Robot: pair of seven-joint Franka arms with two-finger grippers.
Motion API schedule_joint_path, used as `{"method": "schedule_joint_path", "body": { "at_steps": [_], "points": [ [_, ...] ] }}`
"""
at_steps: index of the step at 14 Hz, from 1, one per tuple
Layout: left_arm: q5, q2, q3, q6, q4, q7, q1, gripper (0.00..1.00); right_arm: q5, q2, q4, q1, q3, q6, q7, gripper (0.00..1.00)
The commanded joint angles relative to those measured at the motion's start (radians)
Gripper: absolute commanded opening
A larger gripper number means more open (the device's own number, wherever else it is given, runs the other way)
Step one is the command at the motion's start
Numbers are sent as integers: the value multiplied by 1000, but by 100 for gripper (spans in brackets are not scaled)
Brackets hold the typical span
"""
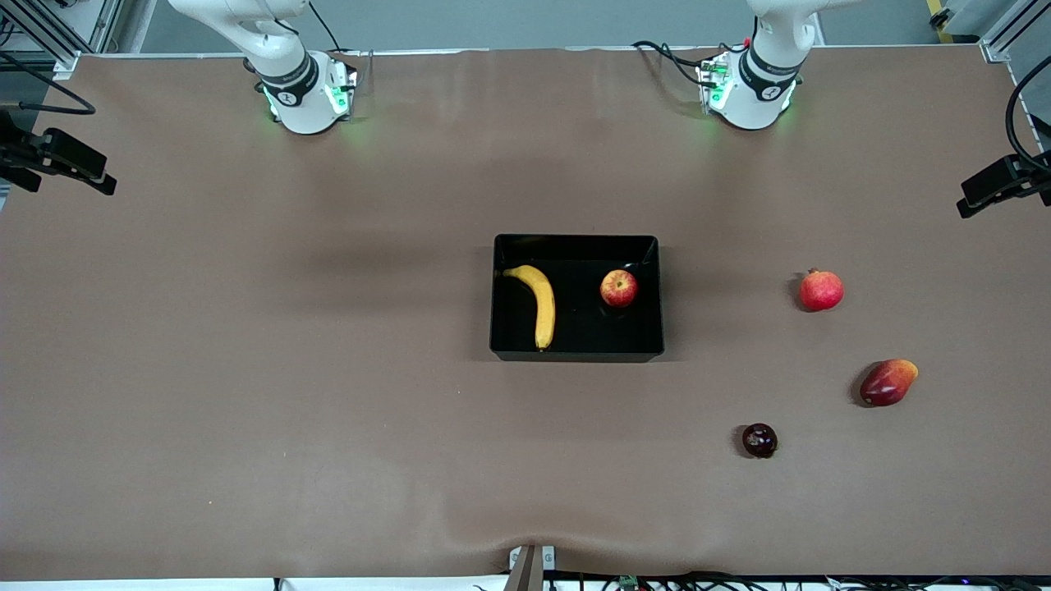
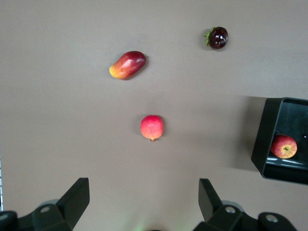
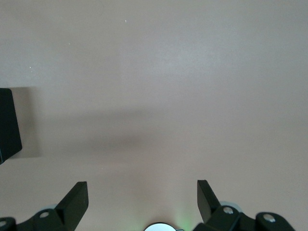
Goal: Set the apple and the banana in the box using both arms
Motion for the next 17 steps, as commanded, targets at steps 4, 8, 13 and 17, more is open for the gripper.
{"method": "schedule_joint_path", "body": {
  "at_steps": [4,8,13,17],
  "points": [
    [-42,-102,210,-6,-99,48,-184,100,-11,-2,5,-11,10,-2,14,100],
    [-42,-153,216,15,-167,48,-196,100,-11,-2,5,-11,10,-2,14,100],
    [-42,-231,204,71,-256,48,-195,100,-11,-2,5,-10,10,-2,14,100],
    [-42,-227,146,72,-248,29,-193,100,-11,-2,5,-10,10,-2,14,100]
  ]
}}
